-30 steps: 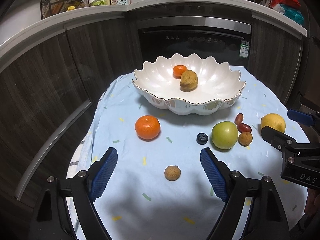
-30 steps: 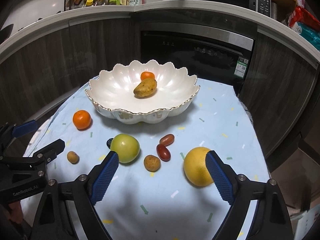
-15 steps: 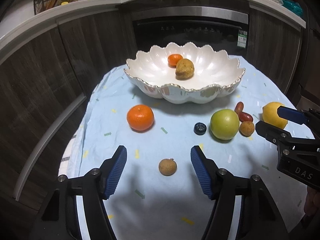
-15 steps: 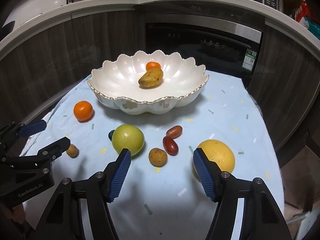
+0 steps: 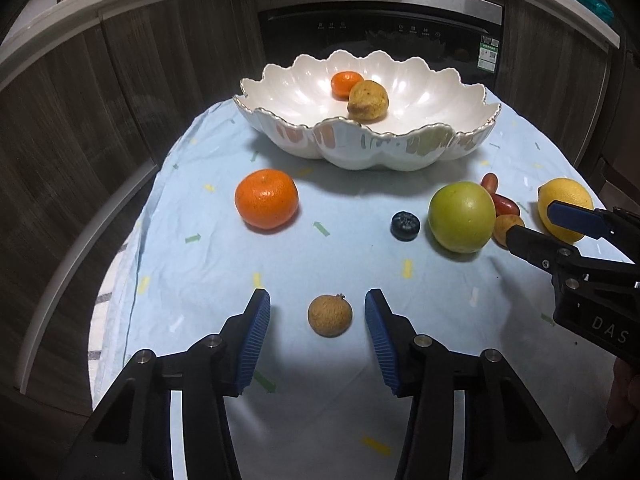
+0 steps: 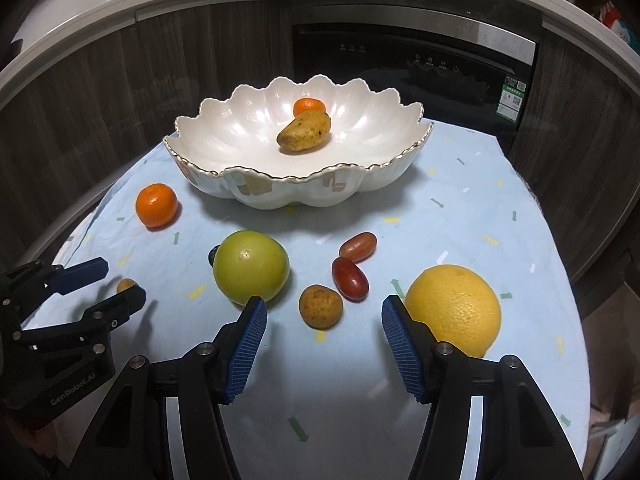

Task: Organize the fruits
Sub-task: 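Grasp the small brown round fruit with the right tool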

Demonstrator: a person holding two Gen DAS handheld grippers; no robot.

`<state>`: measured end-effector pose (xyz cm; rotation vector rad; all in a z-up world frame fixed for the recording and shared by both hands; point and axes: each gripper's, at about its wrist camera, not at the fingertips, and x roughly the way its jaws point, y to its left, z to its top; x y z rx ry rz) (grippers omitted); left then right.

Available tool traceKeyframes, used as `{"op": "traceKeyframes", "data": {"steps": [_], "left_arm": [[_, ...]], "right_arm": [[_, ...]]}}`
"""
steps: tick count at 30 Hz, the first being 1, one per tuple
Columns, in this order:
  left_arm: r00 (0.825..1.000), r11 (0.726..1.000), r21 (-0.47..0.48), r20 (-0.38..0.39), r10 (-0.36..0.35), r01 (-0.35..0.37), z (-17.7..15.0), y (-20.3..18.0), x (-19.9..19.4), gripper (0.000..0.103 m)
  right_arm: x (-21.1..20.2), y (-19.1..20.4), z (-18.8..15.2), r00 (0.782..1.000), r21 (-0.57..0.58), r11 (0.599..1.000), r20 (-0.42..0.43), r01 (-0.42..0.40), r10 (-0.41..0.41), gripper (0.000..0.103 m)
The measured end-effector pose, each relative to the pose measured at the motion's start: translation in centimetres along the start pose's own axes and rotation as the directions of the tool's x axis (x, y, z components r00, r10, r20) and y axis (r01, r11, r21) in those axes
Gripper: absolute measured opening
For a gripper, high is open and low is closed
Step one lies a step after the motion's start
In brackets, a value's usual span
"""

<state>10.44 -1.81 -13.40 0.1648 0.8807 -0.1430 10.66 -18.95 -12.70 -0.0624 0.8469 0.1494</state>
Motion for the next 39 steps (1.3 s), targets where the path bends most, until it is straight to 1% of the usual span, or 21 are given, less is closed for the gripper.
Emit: {"op": "traceKeyframes", "data": {"steps": [2, 4, 7, 13, 22, 24, 26, 28, 35, 39], "left_arm": [[1.000, 1.000, -0.006, -0.007, -0.007, 0.007, -0.1, 0.1, 0.2, 0.049], [1.000, 1.000, -0.008, -0.019, -0.014, 0.014, -0.2, 0.1, 0.6, 0.047], [0.999, 1.000, -0.005, -0.027, -0.019, 0.019, -0.3, -0.1, 0.9, 0.044], [0.999, 0.999, -0.006, -0.022, -0.032, 0.031, -0.2, -0.3, 1.2, 0.039], [0.999, 0.999, -0.004, -0.007, -0.048, 0.048, -0.4, -0.3, 1.0, 0.034], [0.998, 0.998, -0.003, -0.008, -0.056, 0.056, -0.4, -0.4, 1.0, 0.030], [0.999, 0.999, 0.000, -0.007, -0.053, 0.053, -0.4, -0.5, 1.0, 0.027], [0.999, 0.999, 0.000, -0.008, -0.053, 0.053, -0.4, -0.4, 1.0, 0.024], [0.999, 0.999, -0.002, -0.012, -0.053, 0.053, -0.4, -0.4, 0.8, 0.024], [0.998, 0.998, -0.002, 0.001, -0.055, 0.055, -0.2, -0.4, 0.3, 0.024]], "right_arm": [[0.4, 0.0, 0.0, 1.000, -0.001, 1.000, -0.012, -0.003, 0.003, 0.056], [0.8, 0.0, 0.0, 1.000, 0.001, 1.000, -0.020, -0.003, 0.004, 0.053], [1.3, 0.0, -0.1, 1.000, 0.004, 1.000, -0.030, 0.001, -0.001, 0.052], [2.1, -0.2, -0.1, 0.999, 0.021, 1.000, -0.048, -0.009, 0.010, 0.045], [2.9, 0.1, -0.1, 0.998, 0.014, 1.000, -0.059, -0.003, 0.004, 0.041], [2.9, 0.1, 0.0, 0.998, 0.015, 1.000, -0.059, -0.001, 0.002, 0.036], [2.9, 0.2, 0.0, 0.998, 0.014, 1.000, -0.057, -0.003, 0.004, 0.029], [2.9, 0.2, 0.0, 0.998, 0.010, 1.000, -0.057, -0.003, 0.003, 0.028], [2.5, 0.3, 0.1, 0.999, 0.013, 1.000, -0.053, -0.002, 0.002, 0.028], [1.8, 0.4, 0.3, 0.999, 0.012, 1.000, -0.041, -0.004, 0.004, 0.028]]}}
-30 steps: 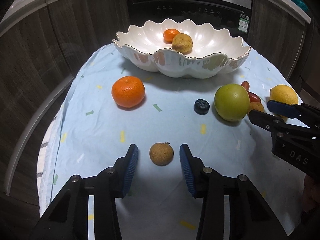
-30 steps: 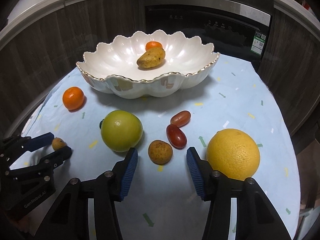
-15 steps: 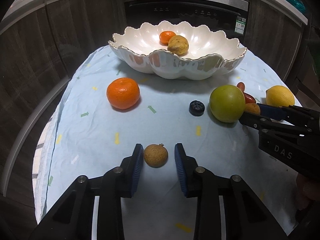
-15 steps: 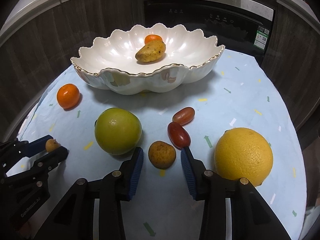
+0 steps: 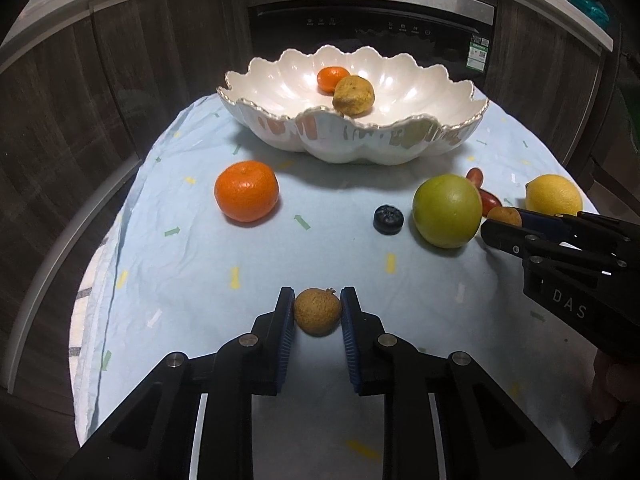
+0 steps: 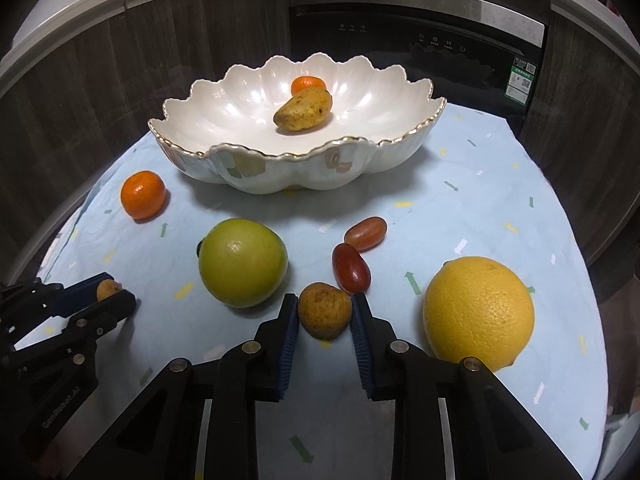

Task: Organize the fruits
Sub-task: 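Grasp the small brown round fruit with the right tool, then lift the brown fruit with the right tool and carry it over the bowl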

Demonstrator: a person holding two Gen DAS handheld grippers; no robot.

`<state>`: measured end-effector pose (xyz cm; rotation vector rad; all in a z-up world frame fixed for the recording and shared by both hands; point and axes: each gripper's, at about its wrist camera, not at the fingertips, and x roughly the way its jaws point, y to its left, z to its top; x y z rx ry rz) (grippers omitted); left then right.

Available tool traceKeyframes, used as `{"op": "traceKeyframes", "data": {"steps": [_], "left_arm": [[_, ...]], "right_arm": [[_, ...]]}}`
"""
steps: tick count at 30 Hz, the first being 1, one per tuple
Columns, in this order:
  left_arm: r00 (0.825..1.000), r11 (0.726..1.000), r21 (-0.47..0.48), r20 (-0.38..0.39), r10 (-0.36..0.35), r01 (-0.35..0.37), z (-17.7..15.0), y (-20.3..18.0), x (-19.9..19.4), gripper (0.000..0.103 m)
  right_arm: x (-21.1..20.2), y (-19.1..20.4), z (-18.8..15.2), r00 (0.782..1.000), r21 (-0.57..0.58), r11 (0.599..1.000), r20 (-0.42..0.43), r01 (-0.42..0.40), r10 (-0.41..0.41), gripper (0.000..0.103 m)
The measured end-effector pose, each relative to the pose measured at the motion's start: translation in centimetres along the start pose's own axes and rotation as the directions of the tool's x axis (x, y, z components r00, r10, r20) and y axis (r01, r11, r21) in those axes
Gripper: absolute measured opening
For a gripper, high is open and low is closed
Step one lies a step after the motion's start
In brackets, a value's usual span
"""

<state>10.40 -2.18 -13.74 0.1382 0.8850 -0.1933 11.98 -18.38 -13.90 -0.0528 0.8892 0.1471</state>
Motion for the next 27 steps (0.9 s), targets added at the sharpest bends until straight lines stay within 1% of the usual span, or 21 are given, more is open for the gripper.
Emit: {"op": "traceKeyframes", "data": {"steps": [13, 27], "left_arm": [[0.998, 1.000, 0.009, 0.057, 0.001, -0.002, 1.3, -0.4, -3.3, 0.023], [0.992, 1.000, 0.008, 0.123, 0.001, -0.002, 4.8, -0.3, -5.8, 0.023]], "right_arm": [[-3.6, 0.2, 0.6, 0.998, 0.001, 1.000, 0.061, 0.000, 0.000, 0.028], [-7.2, 0.1, 3.0, 0.991, 0.012, 1.000, 0.132, -0.003, 0.001, 0.028]]}}
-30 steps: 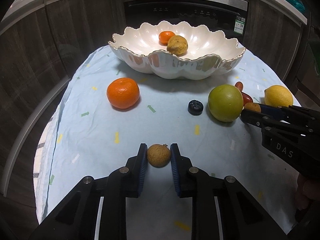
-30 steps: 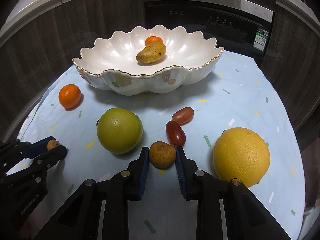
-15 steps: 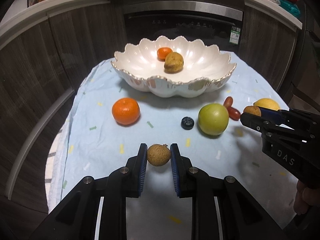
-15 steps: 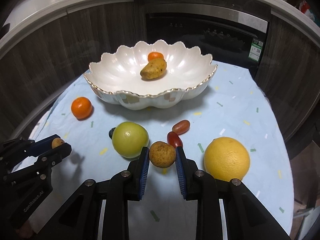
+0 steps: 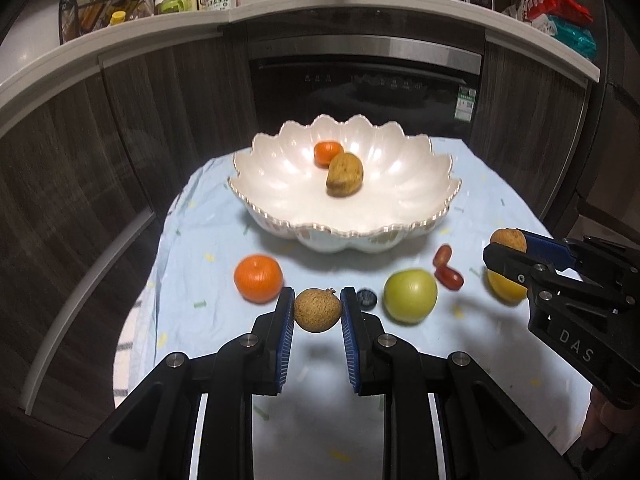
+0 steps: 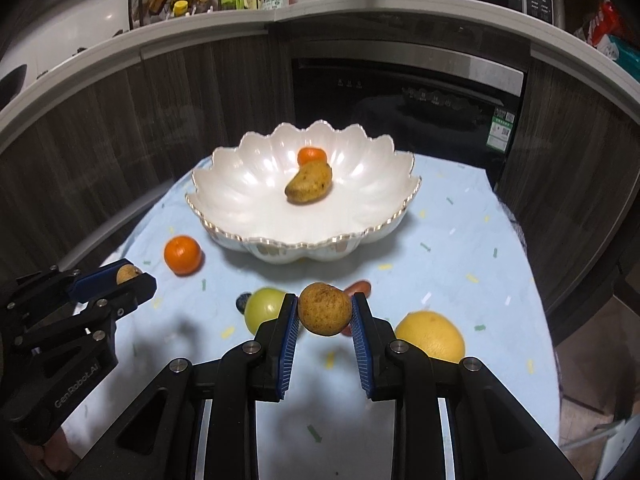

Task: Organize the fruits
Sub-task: 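Lift the brown fruit with the right tool and carry it over the bowl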

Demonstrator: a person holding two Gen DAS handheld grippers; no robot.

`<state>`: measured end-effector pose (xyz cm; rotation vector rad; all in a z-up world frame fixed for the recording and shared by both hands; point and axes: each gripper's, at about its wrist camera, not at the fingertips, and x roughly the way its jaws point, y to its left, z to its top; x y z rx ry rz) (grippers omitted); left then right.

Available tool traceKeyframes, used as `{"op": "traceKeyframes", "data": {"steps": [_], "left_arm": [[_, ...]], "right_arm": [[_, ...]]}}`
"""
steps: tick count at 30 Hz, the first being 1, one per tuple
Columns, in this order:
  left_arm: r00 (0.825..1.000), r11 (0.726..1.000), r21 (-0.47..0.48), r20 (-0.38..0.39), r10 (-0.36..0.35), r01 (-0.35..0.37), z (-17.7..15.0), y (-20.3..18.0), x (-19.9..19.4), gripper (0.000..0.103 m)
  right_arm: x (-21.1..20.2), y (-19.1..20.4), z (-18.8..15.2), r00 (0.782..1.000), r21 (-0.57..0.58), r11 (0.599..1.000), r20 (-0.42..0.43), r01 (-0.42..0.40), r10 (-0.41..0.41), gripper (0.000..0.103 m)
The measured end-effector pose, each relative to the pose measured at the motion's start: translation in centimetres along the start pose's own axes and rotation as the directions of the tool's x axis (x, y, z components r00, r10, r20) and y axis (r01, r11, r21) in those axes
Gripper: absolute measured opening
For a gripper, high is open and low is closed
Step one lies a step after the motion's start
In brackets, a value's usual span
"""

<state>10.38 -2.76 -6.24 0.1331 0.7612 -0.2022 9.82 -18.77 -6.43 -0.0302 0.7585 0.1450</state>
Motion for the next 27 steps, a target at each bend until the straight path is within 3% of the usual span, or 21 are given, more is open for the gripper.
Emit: {"op": "traceKeyframes", "data": {"steps": [27], "left_arm": [[0.998, 1.000, 0.010, 0.070, -0.008, 0.007, 6.9, 1.3, 0.7, 0.023]], "right_arm": [[-0.2, -1.4, 6.0, 0.996, -0.003, 1.000, 0.086, 0.024, -0.024, 0.028]]}}
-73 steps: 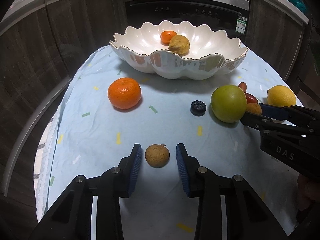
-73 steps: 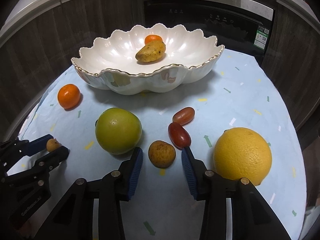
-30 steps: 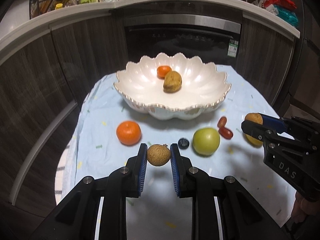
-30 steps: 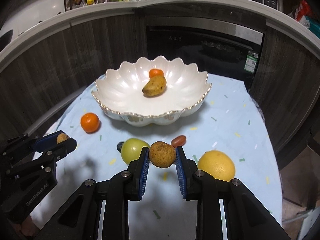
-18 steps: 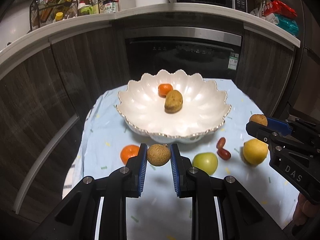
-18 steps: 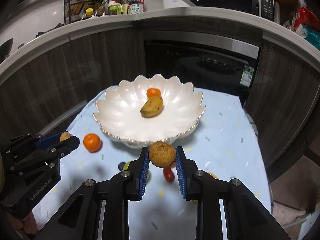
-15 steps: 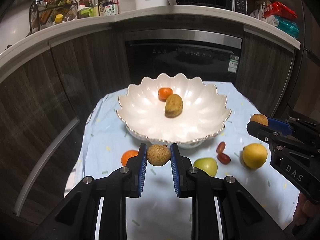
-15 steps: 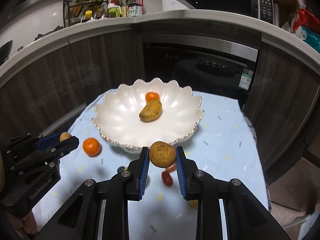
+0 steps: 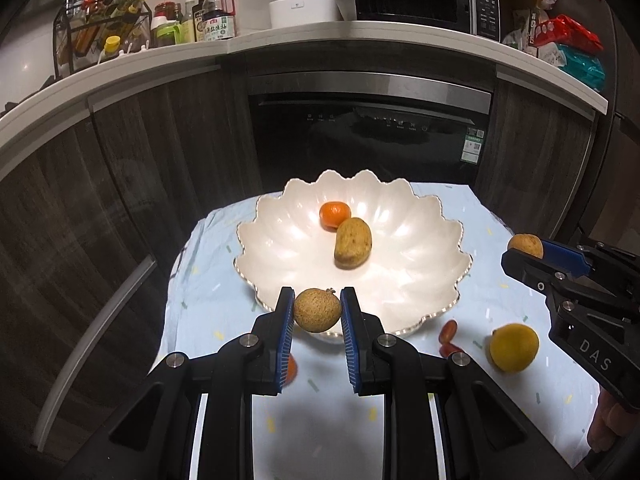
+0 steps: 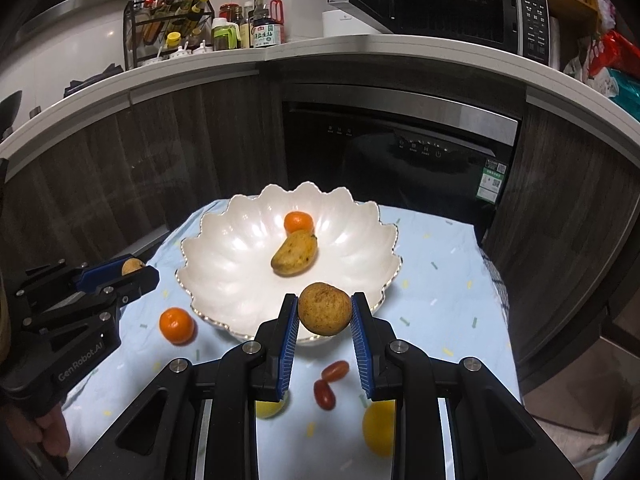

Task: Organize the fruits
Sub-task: 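Lift the brown fruit with the right tool and carry it over the bowl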

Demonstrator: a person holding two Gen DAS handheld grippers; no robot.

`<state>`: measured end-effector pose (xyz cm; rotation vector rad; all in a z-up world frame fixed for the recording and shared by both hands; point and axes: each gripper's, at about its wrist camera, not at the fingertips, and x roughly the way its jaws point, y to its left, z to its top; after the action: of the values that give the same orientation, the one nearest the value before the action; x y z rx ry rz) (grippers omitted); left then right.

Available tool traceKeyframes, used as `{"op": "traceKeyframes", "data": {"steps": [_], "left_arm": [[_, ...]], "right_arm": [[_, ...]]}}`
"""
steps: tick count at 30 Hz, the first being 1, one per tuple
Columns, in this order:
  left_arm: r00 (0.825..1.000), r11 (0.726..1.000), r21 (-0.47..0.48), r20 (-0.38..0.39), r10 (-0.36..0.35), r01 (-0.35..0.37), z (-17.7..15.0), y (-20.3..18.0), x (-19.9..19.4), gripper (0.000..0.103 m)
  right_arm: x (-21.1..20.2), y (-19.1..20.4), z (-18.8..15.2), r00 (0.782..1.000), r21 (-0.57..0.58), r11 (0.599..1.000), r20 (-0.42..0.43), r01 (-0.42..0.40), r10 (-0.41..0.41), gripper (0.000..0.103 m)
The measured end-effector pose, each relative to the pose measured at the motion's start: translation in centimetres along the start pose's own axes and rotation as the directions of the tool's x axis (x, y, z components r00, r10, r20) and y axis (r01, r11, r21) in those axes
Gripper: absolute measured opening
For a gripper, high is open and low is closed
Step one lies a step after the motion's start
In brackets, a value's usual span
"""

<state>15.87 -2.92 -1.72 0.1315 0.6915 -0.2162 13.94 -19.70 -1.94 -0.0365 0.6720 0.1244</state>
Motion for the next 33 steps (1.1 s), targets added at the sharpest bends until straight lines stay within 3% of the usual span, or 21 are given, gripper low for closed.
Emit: {"op": "traceKeyframes", "data": {"steps": [33], "left_arm": [[0.996, 1.000, -0.012, -0.082, -0.020, 0.019, 1.9, 1.5, 7.8, 0.024]], "right_arm": [[7.5, -0.6, 0.7, 0.995, 0.010, 1.000, -0.100, -0.027, 0.027, 0.028]]}}
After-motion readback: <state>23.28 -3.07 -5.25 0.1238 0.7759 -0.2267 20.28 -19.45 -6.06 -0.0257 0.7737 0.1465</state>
